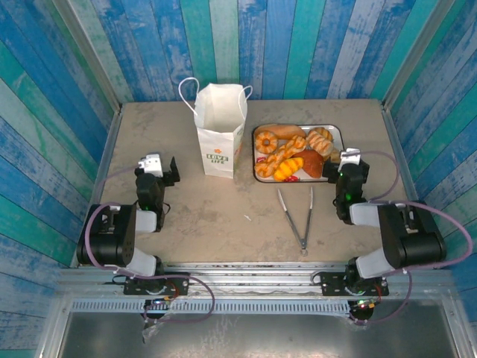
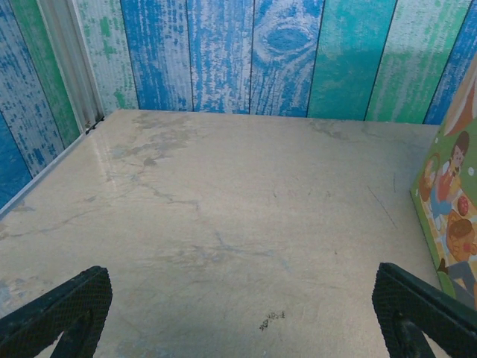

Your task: Take the fake bread out of the paper bag

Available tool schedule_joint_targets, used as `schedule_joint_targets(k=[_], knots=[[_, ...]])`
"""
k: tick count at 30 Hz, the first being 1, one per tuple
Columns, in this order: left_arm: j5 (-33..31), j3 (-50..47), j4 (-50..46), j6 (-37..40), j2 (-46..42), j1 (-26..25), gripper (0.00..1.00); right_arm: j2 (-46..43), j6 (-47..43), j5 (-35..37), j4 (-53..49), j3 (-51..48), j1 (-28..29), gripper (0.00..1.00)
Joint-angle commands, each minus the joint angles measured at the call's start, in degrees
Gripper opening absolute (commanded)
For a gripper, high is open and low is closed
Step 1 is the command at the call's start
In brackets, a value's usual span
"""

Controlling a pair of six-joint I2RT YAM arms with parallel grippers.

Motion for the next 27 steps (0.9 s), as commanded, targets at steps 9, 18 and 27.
schedule_joint_targets(k=[9,18,27], knots=[[1.59,1.03,-0.18,0.32,1.41,0.23,0.94,-0.17,-0.05,-3.22,-1.98,0.96,-1.70,1.00],[1.59,1.01,-0.18,0.29,1.42,0.22,0.94,0.29,-0.40,-3.26,-2.80,1.80,-1.62,1.00],[1.57,0.99,-0.19,0.33,1.40,0.22,0.94,0.29,-0.43,-3.32,-2.83,1.79,-1.61,1.00]])
